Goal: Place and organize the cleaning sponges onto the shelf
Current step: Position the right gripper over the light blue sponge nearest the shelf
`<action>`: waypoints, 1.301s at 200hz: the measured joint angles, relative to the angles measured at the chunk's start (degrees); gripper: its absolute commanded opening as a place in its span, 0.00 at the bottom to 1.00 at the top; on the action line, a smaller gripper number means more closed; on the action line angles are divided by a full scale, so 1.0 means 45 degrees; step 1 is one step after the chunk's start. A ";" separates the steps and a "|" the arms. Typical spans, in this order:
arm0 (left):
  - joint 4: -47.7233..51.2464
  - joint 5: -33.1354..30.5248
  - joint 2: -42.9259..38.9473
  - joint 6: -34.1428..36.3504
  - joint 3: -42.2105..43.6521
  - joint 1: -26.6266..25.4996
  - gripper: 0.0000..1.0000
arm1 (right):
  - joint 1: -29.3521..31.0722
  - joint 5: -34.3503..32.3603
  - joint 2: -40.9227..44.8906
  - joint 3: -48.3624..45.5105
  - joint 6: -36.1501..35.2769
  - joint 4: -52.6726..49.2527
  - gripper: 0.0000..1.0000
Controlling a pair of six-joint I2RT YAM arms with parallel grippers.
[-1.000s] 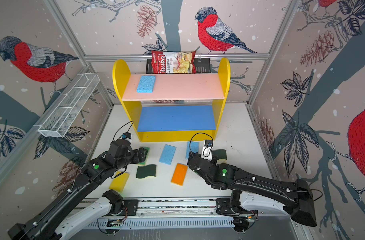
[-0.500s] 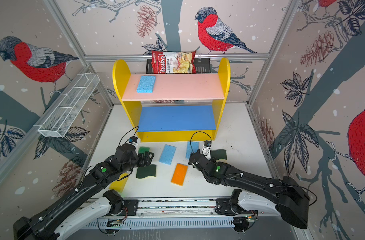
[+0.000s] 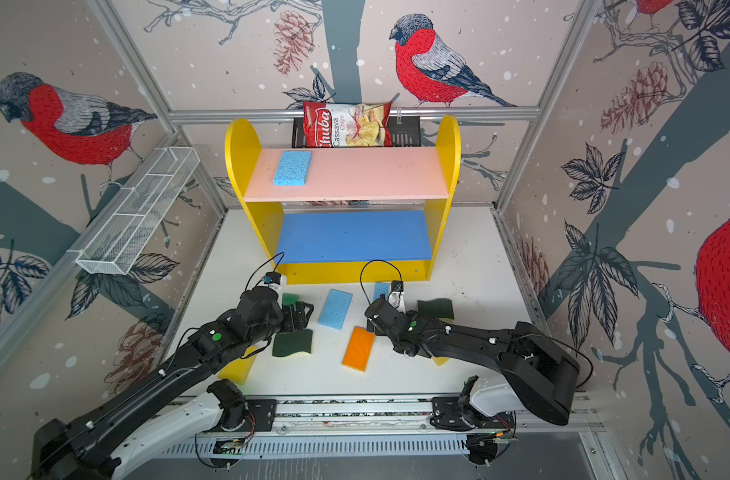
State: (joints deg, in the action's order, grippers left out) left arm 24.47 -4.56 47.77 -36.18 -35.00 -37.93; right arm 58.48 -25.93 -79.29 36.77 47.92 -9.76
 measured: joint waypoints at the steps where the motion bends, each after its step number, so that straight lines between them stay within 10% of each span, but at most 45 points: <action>1: 0.0000 0.0000 0.0005 0.0000 0.0005 0.0000 0.88 | 0.0000 -0.0005 -0.0029 0.0010 0.0000 0.0015 0.99; 260: -0.0214 -0.0019 0.0165 -0.0272 0.0296 0.0000 0.88 | -0.0481 -0.0199 -0.3225 0.0933 -0.0355 0.1481 0.99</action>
State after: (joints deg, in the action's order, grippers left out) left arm 23.51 -4.64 48.51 -37.41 -33.67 -37.93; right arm 56.31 -26.83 -93.80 40.97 46.33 -3.09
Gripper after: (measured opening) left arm 0.879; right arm 0.995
